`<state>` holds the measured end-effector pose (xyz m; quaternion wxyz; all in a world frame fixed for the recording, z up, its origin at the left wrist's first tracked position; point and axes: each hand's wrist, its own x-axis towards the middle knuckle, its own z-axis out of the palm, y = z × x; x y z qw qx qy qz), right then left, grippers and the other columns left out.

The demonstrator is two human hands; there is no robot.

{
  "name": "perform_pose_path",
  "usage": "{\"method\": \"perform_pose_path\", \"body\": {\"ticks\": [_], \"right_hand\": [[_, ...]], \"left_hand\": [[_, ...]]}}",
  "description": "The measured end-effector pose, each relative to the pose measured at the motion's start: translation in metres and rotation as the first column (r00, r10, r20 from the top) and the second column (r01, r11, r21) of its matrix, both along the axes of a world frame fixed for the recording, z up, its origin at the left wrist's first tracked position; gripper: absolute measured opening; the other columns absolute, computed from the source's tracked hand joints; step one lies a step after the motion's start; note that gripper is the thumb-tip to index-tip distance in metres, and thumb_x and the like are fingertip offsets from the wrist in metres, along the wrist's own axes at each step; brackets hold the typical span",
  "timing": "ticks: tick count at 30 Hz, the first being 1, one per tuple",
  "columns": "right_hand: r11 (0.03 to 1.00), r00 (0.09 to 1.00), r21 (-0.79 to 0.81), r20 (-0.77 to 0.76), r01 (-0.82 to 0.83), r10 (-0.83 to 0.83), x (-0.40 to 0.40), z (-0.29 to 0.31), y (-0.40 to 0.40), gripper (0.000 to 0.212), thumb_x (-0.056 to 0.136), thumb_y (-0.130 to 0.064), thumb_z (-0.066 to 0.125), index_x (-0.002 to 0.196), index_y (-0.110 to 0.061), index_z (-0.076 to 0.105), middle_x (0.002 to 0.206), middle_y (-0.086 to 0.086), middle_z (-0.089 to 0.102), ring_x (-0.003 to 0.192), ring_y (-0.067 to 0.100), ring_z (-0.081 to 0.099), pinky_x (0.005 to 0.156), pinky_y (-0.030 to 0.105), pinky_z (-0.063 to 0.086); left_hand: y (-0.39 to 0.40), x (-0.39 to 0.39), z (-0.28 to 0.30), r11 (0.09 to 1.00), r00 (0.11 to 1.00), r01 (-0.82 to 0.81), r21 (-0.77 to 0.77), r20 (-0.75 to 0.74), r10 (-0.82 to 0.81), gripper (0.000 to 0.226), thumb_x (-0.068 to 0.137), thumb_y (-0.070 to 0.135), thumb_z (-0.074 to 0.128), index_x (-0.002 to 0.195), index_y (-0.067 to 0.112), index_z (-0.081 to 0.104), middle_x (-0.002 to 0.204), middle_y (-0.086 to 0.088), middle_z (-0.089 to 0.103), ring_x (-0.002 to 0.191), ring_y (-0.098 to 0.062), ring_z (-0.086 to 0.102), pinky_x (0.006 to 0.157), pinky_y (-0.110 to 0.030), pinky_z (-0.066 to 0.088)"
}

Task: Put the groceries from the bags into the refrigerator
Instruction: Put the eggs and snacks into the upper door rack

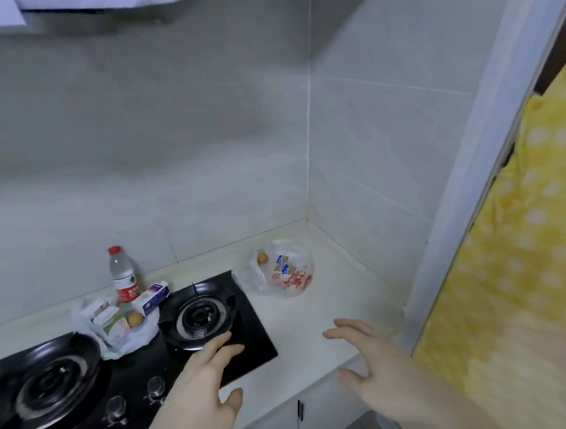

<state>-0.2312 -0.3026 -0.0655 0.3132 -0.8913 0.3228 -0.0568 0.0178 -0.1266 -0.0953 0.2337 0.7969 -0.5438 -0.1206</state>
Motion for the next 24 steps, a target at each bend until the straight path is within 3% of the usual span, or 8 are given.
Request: {"method": "perform_pose_path", "body": {"ticks": [5,10,16,20,24], "right_hand": [[0.998,0.998,-0.004,-0.007,-0.056,0.056,0.043,-0.013,-0.03,0.046,0.098,-0.039,0.059,0.14,-0.049,0.043,0.149,-0.035,0.024,0.122,-0.018,0.031,0.095,0.001,0.02],[0.995,0.995,0.033,0.004,-0.096,0.095,0.078,-0.034,-0.081,0.045,0.097,-0.035,0.06,0.139,-0.046,0.046,0.15,-0.028,0.029,0.125,-0.016,0.034,0.102,0.007,0.022],[0.991,0.994,0.08,-0.008,-0.107,0.108,0.109,-0.061,-0.168,0.045,0.097,-0.03,0.061,0.14,-0.038,0.049,0.147,-0.024,0.033,0.137,-0.006,0.037,0.108,0.01,0.023],[0.987,0.99,0.087,-0.034,-0.133,0.136,0.125,-0.075,-0.234,0.045,0.095,-0.028,0.062,0.138,-0.034,0.051,0.142,-0.022,0.039,0.134,-0.002,0.043,0.108,0.011,0.028],[0.982,0.982,0.074,-0.06,-0.172,0.177,0.146,-0.085,-0.291,0.041,0.092,-0.025,0.064,0.132,-0.03,0.056,0.133,-0.018,0.045,0.131,0.001,0.046,0.106,0.009,0.028]], "left_hand": [[-0.01,0.016,-0.006,0.999,0.999,-0.051,-0.001,-0.011,0.051,0.06,0.088,0.036,0.063,0.143,0.046,0.041,0.148,0.038,0.014,0.142,0.003,0.025,0.113,-0.013,0.025],[-0.055,0.031,-0.011,0.999,0.999,-0.033,0.011,0.004,0.033,0.06,0.089,0.036,0.062,0.145,0.042,0.042,0.155,0.03,0.018,0.145,0.001,0.023,0.11,-0.006,0.012],[-0.155,0.042,-0.019,0.999,0.999,-0.017,0.045,-0.027,0.019,0.058,0.088,0.031,0.061,0.144,0.035,0.046,0.157,0.021,0.025,0.145,-0.004,0.027,0.111,-0.008,0.014],[-0.232,0.052,-0.036,0.991,0.994,-0.043,0.129,-0.094,0.055,0.056,0.086,0.029,0.061,0.141,0.031,0.049,0.156,0.014,0.031,0.143,-0.009,0.034,0.114,-0.013,0.021],[-0.305,0.06,-0.054,0.973,0.975,-0.092,0.21,-0.177,0.13,0.057,0.084,0.024,0.062,0.14,0.024,0.052,0.152,0.009,0.037,0.141,-0.011,0.039,0.106,-0.007,0.02]]}}
